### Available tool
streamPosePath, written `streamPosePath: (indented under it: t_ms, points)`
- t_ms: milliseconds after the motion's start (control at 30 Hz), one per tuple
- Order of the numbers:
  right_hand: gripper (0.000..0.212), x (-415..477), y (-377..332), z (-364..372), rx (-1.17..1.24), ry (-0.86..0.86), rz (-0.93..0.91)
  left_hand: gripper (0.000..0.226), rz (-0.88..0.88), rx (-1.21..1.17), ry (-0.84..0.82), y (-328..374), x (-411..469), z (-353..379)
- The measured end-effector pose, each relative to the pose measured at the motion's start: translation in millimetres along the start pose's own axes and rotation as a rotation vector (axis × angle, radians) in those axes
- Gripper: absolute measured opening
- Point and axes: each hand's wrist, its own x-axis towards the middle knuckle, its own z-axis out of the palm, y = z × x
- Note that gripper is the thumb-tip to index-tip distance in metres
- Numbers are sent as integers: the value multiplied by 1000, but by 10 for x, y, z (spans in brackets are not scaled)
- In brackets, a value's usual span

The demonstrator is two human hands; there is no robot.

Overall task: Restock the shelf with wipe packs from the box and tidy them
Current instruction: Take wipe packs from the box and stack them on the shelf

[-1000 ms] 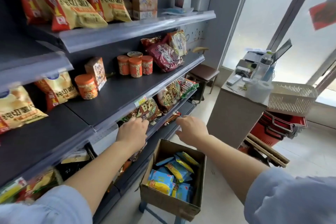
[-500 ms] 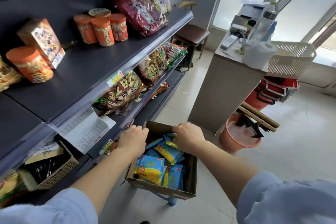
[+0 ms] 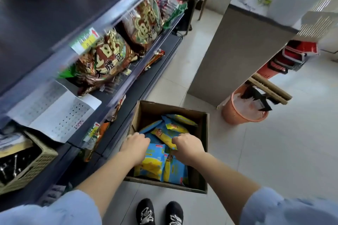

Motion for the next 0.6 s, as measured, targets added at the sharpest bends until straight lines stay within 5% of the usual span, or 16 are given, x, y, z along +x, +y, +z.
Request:
streamPosePath:
  t_ms: [200, 333, 467, 600]
  points:
    - [36, 355, -44, 653, 78, -137, 24, 50, 14, 54, -68, 6, 410, 474]
    - [61, 497, -136, 919, 74, -227, 73, 67, 14, 161, -109, 20, 591, 675]
    - [74, 567, -217, 1013, -3, -182, 78, 44, -3, 191, -74, -1, 654, 724]
    - [74, 562, -177, 1024, 59, -157, 96, 44, -3, 111, -90, -25, 639, 624]
